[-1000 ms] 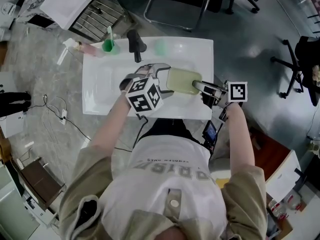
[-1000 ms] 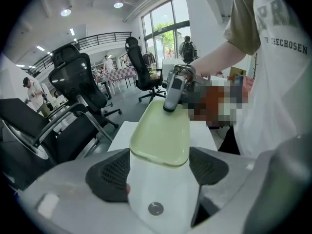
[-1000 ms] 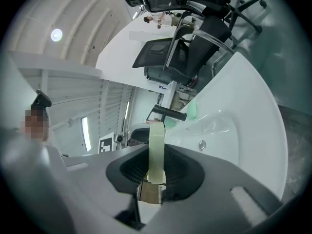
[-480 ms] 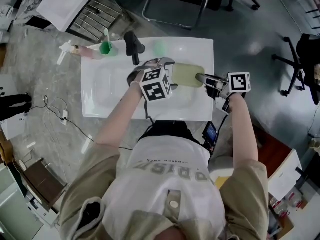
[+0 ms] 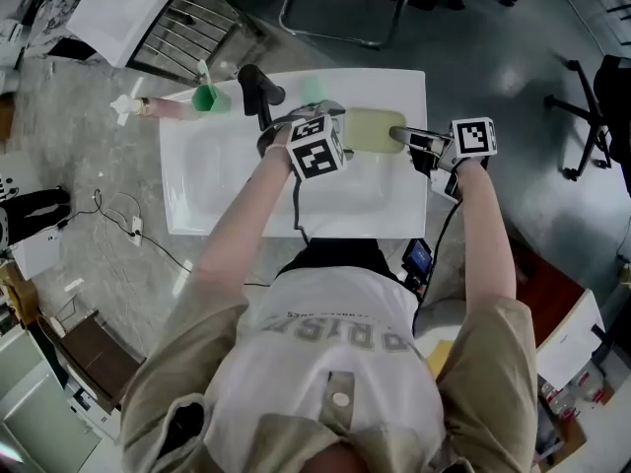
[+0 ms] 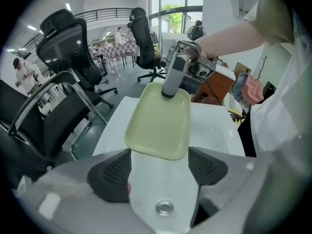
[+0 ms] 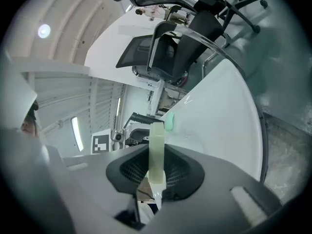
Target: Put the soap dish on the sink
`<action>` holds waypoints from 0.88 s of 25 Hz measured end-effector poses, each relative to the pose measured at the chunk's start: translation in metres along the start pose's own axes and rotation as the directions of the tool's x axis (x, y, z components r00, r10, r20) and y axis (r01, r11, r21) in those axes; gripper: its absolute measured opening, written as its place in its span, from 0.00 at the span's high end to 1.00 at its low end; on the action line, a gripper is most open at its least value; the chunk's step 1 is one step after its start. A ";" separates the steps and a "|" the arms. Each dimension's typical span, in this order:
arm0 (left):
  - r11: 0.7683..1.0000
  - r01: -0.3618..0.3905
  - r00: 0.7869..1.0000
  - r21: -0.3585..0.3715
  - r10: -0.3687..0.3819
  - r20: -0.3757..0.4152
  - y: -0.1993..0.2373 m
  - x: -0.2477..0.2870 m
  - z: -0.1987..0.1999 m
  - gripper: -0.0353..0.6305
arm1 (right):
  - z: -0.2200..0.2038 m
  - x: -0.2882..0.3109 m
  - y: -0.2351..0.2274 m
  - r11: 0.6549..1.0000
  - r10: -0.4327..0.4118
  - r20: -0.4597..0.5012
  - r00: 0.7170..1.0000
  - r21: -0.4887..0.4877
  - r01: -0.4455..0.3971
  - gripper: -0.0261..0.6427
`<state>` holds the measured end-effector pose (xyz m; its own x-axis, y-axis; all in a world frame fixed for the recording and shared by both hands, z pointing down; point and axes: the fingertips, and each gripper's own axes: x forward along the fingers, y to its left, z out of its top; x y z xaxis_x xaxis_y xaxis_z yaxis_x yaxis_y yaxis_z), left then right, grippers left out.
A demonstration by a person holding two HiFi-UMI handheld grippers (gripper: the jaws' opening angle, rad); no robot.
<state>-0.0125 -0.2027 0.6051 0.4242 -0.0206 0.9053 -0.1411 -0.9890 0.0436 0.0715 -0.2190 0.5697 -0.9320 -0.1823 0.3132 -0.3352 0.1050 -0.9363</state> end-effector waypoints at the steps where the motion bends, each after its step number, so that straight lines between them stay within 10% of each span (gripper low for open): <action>1: 1.000 0.005 1.000 -0.001 -0.005 -0.007 0.002 0.002 -0.001 0.37 | 0.002 0.001 -0.002 1.000 0.002 -0.005 1.000 -0.007 -0.002 0.87; 22: 0.997 0.056 0.992 -0.058 -0.062 -0.108 0.026 0.029 -0.008 0.39 | 0.034 0.020 -0.043 0.997 -0.016 0.003 1.000 0.070 0.016 0.87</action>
<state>-0.0109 -0.2281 0.6356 0.3326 0.0568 0.9414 -0.1683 -0.9786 0.1185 0.0716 -0.2607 0.6104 -0.9261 -0.1866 0.3279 -0.3396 0.0334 -0.9400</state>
